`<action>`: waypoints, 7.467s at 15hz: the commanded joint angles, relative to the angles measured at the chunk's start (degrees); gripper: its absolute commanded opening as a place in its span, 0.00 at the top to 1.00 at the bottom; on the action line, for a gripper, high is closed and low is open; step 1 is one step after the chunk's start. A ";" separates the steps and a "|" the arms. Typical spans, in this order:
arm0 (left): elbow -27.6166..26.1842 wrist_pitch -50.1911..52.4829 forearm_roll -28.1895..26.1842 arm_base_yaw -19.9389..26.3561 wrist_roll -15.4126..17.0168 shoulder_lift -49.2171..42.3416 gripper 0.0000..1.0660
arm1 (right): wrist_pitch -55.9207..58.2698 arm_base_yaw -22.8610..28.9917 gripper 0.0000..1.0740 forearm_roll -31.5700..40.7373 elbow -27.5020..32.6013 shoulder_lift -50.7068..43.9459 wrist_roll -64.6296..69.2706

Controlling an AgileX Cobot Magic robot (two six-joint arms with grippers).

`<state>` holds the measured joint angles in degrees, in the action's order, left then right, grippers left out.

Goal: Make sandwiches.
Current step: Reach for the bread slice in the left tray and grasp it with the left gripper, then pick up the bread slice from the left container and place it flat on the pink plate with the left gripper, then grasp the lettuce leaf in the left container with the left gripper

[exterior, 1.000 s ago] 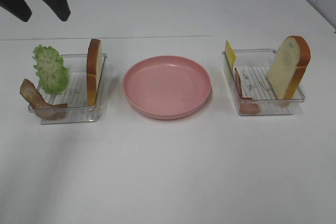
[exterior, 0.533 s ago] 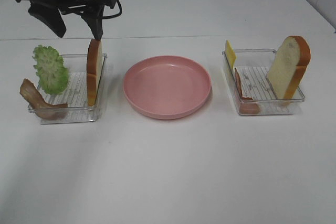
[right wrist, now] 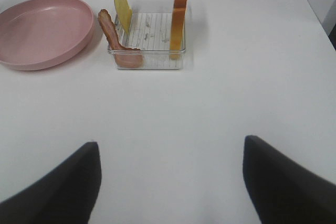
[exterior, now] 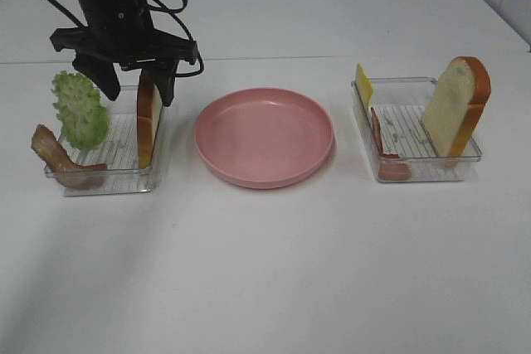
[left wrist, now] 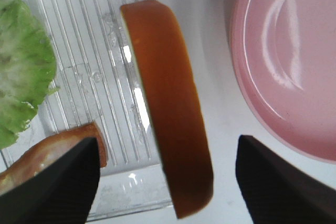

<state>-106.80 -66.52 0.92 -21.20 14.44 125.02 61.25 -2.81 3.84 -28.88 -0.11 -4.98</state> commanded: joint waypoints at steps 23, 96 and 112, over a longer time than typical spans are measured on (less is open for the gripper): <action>-11.86 -0.69 -31.57 9.45 -14.44 -2.35 1.00 | -0.57 -0.46 0.32 0.63 0.06 -0.92 -0.46; -1.83 -3.50 -4.35 18.96 -7.45 0.69 0.28 | -0.52 -0.46 0.32 1.38 0.06 -0.86 -0.46; -1.83 3.55 -5.21 17.19 -8.94 5.61 0.88 | -0.52 -0.46 0.32 1.38 0.06 -0.86 -0.46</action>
<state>-109.03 -63.08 -4.01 -3.72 5.56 130.52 61.25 -2.81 4.93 -28.88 -0.11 -4.98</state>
